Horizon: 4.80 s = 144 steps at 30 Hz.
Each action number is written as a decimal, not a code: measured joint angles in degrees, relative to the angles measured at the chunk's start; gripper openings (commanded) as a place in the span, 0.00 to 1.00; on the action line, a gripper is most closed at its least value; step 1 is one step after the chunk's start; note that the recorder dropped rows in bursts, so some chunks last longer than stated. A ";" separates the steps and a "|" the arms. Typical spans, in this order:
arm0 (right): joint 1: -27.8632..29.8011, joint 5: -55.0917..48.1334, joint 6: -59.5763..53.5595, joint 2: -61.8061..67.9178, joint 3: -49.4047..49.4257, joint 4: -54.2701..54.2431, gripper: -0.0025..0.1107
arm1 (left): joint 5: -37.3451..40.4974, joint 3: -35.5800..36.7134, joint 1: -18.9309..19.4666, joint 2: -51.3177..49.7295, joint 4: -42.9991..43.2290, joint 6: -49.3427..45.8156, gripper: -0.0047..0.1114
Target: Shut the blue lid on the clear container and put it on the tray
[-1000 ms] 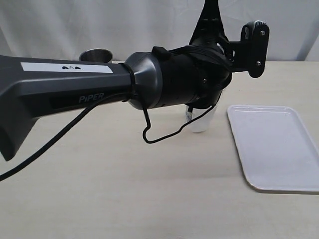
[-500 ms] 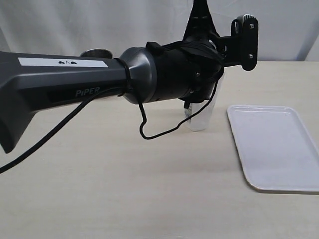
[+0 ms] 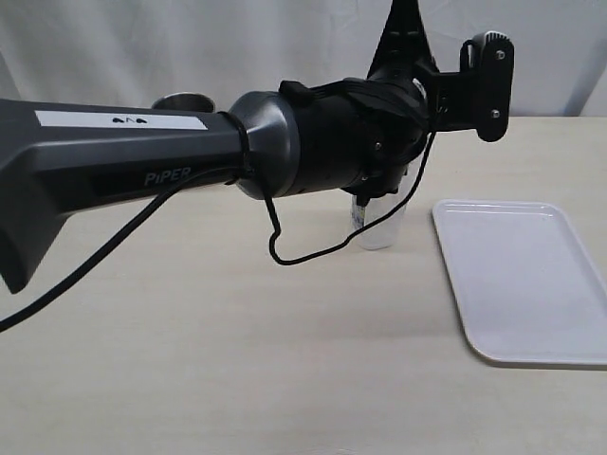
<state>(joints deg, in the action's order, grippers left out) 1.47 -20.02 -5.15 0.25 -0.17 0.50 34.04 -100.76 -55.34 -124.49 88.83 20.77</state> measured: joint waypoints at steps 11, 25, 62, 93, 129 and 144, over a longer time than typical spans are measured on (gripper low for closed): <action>0.00 0.00 0.00 0.00 0.00 0.00 0.06 | 0.23 0.00 0.00 0.00 1.05 0.11 0.04; 0.00 0.00 0.00 0.00 0.00 0.00 0.06 | 1.56 0.00 0.00 0.00 4.69 3.65 0.04; 0.00 0.00 0.00 0.00 0.00 0.00 0.06 | 3.14 2.05 -0.86 0.66 5.32 5.19 0.04; 0.00 0.00 0.00 0.00 0.00 0.00 0.06 | 5.71 2.05 -2.56 1.03 8.13 9.65 0.04; 0.00 0.00 0.00 0.00 0.00 0.00 0.06 | 0.91 7.79 -2.91 3.22 -6.32 5.29 0.04; 0.00 0.00 0.00 0.00 0.00 0.00 0.06 | 0.69 7.98 -2.91 3.22 -15.65 -1.34 0.04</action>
<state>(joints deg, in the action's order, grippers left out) 1.47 -20.02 -5.15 0.25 -0.17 0.50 34.74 -92.78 -58.25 -121.26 73.18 19.43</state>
